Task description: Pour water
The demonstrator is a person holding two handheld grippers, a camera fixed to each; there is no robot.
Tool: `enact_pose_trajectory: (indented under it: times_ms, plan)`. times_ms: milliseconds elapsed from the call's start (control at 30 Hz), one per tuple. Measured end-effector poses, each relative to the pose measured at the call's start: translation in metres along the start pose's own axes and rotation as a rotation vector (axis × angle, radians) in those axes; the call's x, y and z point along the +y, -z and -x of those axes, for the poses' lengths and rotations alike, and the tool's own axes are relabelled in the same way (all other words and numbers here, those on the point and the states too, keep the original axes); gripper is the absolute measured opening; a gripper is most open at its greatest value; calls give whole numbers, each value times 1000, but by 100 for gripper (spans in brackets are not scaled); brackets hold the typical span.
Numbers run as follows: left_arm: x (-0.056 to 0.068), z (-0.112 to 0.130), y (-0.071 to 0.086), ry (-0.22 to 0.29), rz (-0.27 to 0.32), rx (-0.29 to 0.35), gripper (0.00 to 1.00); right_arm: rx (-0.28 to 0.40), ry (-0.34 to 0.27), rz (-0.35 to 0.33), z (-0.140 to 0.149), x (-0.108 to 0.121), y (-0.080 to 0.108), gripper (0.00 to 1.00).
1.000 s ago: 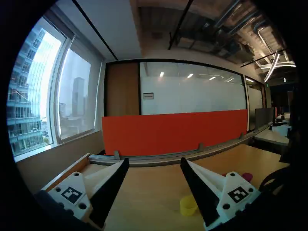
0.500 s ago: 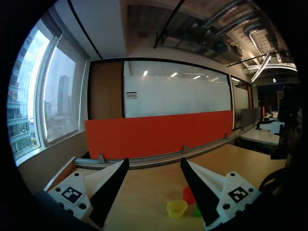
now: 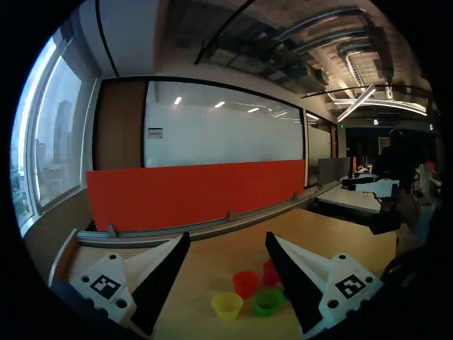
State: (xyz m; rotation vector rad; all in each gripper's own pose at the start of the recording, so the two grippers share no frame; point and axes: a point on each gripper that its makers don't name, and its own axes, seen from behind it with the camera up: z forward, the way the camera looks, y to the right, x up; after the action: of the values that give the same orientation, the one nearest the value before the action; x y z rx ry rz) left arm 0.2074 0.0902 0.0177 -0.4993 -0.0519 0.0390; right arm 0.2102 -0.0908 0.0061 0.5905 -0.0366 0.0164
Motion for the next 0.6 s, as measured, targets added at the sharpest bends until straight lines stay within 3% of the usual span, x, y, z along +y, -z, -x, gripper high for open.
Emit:
enact_pose_trajectory:
  times_ms: [233, 600]
  plan:
    - [22, -1, -6, 1, 100, 3, 99, -12, 0, -67, -2, -10, -2, 100]
    - [44, 9, -14, 13, 217, -33, 99, -47, 31, -183, 2, -32, -5, 100]
